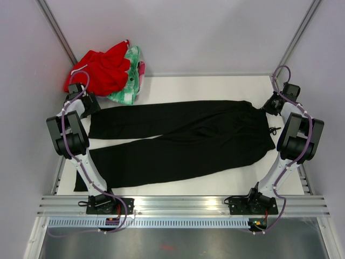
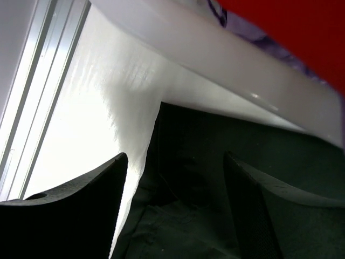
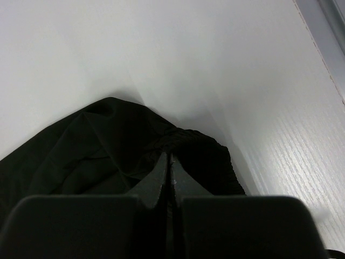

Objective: Fold and stack the trousers
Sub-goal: Fold the trousers

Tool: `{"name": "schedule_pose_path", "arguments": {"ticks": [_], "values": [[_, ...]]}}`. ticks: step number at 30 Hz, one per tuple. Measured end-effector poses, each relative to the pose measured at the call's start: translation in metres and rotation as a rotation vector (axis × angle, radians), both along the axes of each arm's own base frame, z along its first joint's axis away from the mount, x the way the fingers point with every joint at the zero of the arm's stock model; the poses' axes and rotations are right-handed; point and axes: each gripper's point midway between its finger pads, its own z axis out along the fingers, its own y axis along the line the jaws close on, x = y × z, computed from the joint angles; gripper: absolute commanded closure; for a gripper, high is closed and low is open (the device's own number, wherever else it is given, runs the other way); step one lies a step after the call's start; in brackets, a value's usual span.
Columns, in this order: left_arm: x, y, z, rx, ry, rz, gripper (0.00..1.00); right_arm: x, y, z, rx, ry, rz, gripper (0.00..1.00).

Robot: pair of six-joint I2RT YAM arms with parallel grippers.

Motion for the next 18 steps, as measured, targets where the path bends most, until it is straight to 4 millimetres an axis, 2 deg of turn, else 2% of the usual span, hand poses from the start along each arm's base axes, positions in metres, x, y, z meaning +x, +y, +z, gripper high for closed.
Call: {"name": "schedule_pose_path", "arguments": {"ticks": [4,6,7,14,18], "values": [[-0.003,-0.004,-0.003,-0.013,0.016,-0.018,0.30,0.002,-0.001,0.001,-0.002,-0.008,0.000,1.00],[-0.005,-0.006,-0.004,-0.021,0.024,-0.031,0.37,0.002,-0.001,0.001,-0.002,-0.009,-0.001,1.00],[-0.005,-0.009,-0.005,-0.030,0.026,-0.042,0.47,0.002,0.000,0.001,-0.001,-0.010,-0.001,1.00],[-0.003,-0.016,-0.017,-0.076,0.058,-0.080,0.97,0.003,0.001,0.002,0.003,-0.015,0.005,1.00],[-0.003,-0.017,-0.018,-0.081,0.062,-0.083,0.98,0.003,0.001,0.002,0.003,-0.014,0.006,1.00]]}}
